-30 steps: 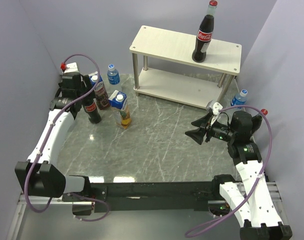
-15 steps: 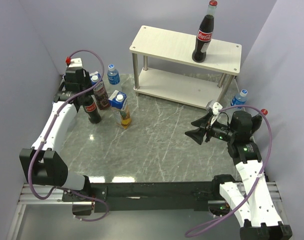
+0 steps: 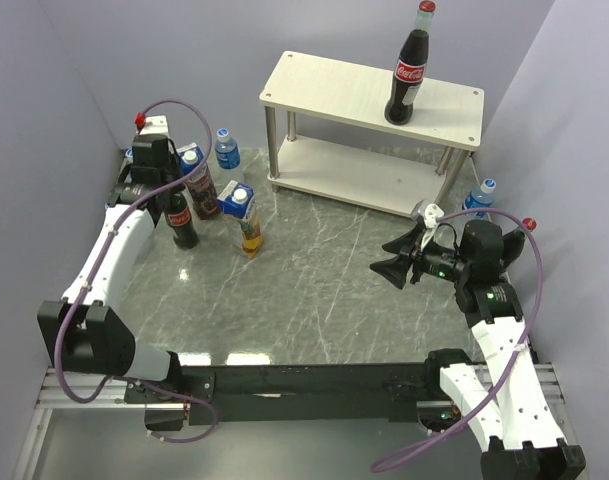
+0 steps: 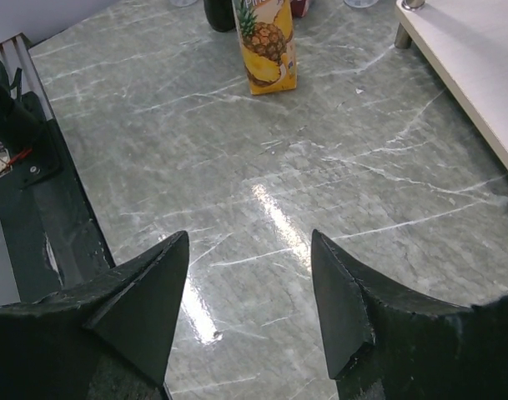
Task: Place and organize the beverage onto the shelf
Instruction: Pick up the drink from the center of the board.
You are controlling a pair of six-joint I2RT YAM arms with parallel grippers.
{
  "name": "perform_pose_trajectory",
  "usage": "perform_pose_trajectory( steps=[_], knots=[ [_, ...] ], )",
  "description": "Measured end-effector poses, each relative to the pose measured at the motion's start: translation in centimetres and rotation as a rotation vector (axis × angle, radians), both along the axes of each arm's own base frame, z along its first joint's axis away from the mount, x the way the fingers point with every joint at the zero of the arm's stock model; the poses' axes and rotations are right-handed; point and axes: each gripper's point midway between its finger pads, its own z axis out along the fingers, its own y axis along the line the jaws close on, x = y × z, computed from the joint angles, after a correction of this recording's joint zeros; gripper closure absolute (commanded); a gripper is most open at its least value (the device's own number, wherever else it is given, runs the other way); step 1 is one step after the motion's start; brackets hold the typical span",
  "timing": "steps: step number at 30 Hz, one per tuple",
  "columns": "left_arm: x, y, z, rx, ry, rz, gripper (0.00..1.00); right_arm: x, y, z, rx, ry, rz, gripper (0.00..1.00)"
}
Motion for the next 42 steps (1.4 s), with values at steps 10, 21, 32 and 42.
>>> perform_pose_trajectory(
  steps=[10,21,32,42],
  knots=[
    [-8.4,-1.8,0.8,-0.006,0.029,-0.066,1.00,-0.3,0.2,0.0,-0.002,-0.014,0.029,0.31],
    [-15.7,-6.3,1.8,-0.166,0.016,-0.319,1.00,-3.8,3.2,-1.5,-0.025,-0.098,0.296,0.23],
    [-19.5,-12.9,2.6,-0.347,0.055,-0.627,1.00,-6.4,8.8,-2.0,-0.063,-0.212,0.532,0.22],
    [-19.8,-18.7,7.0,-0.420,0.022,-0.826,1.00,-5.6,13.5,0.6,-0.106,-0.223,0.516,0.21]
  ],
)
